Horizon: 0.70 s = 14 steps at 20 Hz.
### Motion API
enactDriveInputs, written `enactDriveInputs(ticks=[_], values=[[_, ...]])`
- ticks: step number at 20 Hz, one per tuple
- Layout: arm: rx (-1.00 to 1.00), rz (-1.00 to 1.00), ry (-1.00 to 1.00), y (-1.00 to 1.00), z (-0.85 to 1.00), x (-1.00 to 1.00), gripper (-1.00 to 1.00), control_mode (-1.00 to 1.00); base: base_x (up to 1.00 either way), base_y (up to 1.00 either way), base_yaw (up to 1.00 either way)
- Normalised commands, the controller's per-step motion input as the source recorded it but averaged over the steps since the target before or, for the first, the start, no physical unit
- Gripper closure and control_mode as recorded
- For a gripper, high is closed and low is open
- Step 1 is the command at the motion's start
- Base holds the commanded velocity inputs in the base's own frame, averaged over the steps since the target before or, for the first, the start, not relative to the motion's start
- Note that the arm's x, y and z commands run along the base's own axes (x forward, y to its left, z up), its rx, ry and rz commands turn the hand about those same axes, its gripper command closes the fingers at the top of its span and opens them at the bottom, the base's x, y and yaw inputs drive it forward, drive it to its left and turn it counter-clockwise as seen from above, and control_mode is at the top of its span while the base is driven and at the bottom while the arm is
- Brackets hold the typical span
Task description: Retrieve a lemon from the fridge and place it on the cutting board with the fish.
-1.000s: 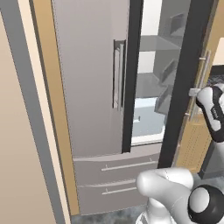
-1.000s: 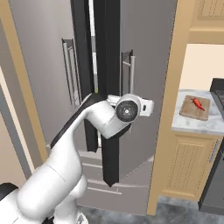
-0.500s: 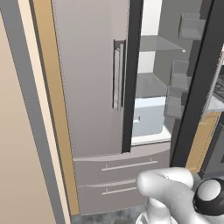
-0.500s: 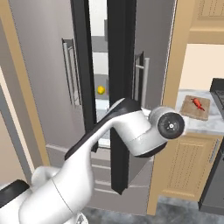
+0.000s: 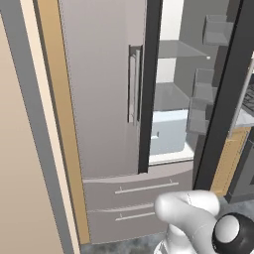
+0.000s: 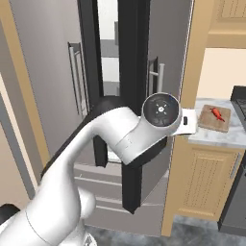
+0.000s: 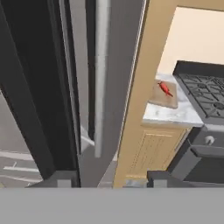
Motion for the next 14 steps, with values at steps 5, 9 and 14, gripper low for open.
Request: enactDriveInputs(ticks=[5,9,14], values=[[-0.54,-0.13,0.3,0.98,0.19,-0.23,-1.0,-1.0,0.0,0.0,0.0],[-0.52,-0.2,0.39,1.0,-0.46,0.0,-1.0,-1.0,0.0,0.0,0.0],[-0.41,-0.19,0.28,1.0,-0.43,0.04,-1.0,-1.0,0.0,0.0,0.0]])
